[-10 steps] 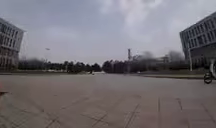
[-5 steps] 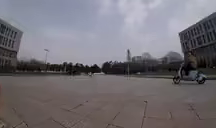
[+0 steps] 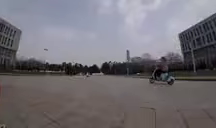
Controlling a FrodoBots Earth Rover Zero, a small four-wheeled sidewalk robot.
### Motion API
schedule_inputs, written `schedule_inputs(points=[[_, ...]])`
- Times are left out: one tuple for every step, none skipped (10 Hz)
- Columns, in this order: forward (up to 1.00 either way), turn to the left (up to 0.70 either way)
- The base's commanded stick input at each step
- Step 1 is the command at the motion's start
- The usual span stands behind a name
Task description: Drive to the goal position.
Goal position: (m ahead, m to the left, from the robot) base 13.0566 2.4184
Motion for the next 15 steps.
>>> schedule_inputs(points=[[0.85, 0.00], [0.85, 0.00], [0.85, 0.00], [0.85, 0.00], [0.85, 0.00], [0.85, 0.00], [0.85, 0.04], [0.85, 0.07], [0.85, 0.10], [0.85, 0.14], [0.85, 0.17], [0.85, 0.20], [0.85, 0.23], [0.85, 0.27], [0.85, 0.30]])
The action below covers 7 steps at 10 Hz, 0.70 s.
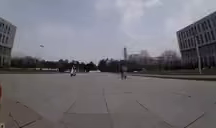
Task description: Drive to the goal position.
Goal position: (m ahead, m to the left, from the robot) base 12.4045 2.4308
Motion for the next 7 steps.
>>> schedule_inputs(points=[[0.85, 0.33], [0.85, 0.34], [0.85, 0.34], [0.85, 0.34], [0.85, 0.10], [0.85, 0.00], [0.85, 0.00]])
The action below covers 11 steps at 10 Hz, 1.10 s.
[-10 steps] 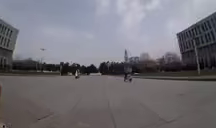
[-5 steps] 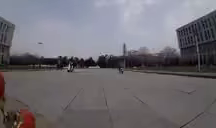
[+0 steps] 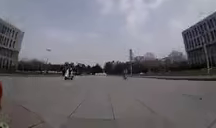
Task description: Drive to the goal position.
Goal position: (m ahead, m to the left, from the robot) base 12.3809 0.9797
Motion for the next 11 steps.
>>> schedule_inputs(points=[[0.85, 0.00], [0.85, 0.00], [0.85, 0.00], [0.85, 0.00], [0.85, 0.00], [0.85, 0.00], [0.85, 0.00], [0.85, 0.00], [0.85, 0.00], [0.85, 0.00], [0.85, 0.00]])
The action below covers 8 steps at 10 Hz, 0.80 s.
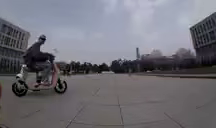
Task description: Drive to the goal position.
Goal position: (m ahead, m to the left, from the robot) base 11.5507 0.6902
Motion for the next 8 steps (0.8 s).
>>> schedule_inputs(points=[[0.85, 0.00], [0.85, 0.00], [0.85, 0.00], [0.85, 0.00], [0.85, 0.00], [0.85, 0.00], [0.85, 0.00], [0.85, 0.00]])
